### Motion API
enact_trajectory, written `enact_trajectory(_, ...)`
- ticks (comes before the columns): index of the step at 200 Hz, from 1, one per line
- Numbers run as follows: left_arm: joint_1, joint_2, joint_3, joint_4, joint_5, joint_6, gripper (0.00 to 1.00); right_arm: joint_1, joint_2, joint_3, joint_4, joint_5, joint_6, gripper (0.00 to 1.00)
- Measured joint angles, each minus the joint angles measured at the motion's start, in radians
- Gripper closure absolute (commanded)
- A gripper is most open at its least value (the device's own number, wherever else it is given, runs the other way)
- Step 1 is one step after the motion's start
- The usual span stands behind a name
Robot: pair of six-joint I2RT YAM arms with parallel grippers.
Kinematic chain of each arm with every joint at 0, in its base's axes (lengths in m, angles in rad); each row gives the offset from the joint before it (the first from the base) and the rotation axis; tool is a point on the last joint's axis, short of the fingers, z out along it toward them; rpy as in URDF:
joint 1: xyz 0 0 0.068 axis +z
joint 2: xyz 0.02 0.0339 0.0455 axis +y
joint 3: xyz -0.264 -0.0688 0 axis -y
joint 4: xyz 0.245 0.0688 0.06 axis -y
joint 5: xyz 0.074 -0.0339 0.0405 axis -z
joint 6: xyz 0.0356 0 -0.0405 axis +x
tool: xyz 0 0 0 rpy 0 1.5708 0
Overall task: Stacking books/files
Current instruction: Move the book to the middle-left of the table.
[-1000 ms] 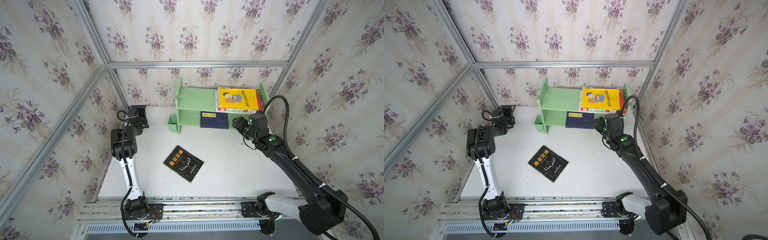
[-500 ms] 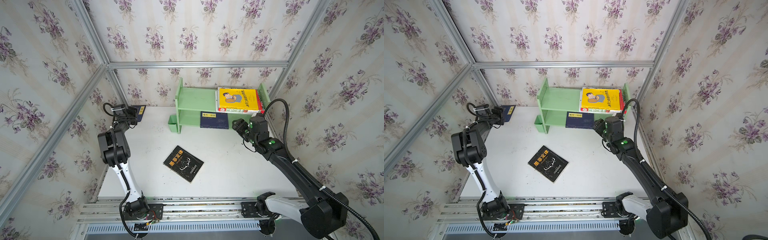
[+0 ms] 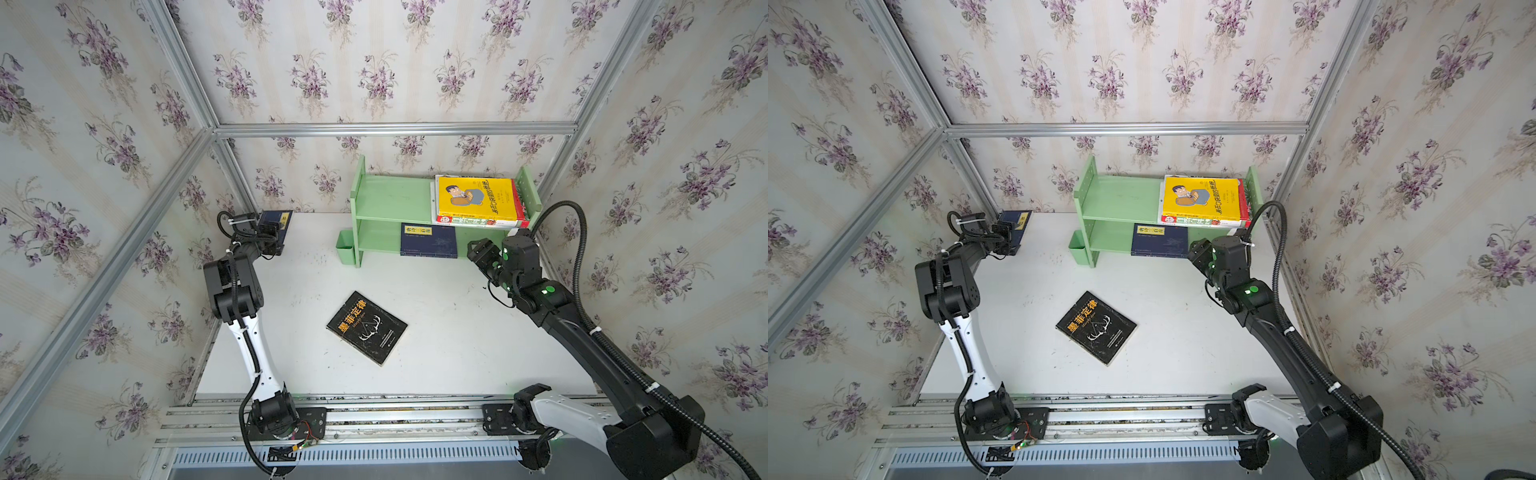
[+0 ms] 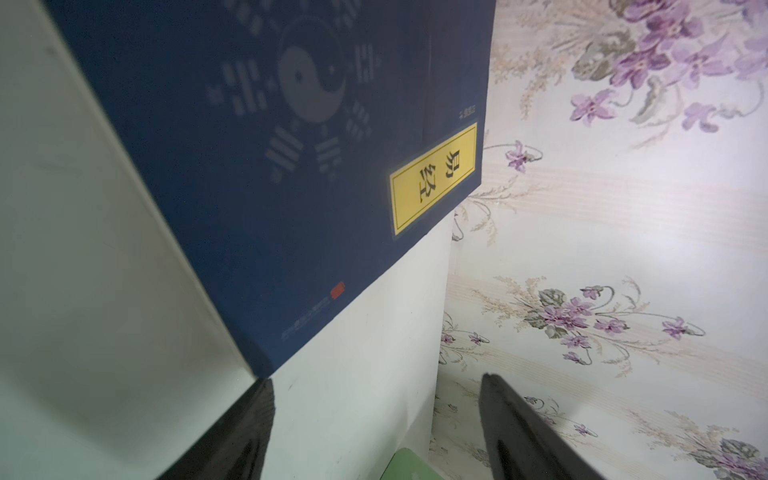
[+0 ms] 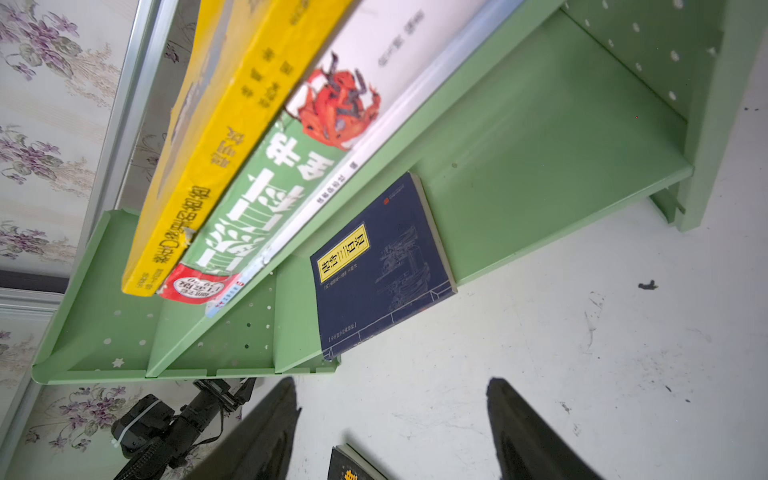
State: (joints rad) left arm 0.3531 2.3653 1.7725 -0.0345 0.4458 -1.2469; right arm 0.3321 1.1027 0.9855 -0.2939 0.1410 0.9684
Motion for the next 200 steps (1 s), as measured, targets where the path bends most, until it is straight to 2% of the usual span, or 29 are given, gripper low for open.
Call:
enact_trajectory(28,0.001,-0.008,-0.011,0.002,0.0,-0.008,0.22,0.012,-0.002,-0.002,0.0,0.021,0.013,0.26)
enact_trajectory(87,0.008,-0.099,-0.14,0.001,-0.021,-0.011,0.21,0.032,0.02,-0.006,0.002,0.039,0.026,0.26)
enact_trajectory(134,0.013,-0.036,-0.053,0.015,-0.016,-0.016,0.21,0.037,0.032,0.002,-0.003,0.04,0.026,0.27)
enact_trajectory(200,0.017,0.006,-0.008,0.034,-0.019,-0.034,0.22,0.052,0.017,0.008,-0.003,0.057,0.026,0.27)
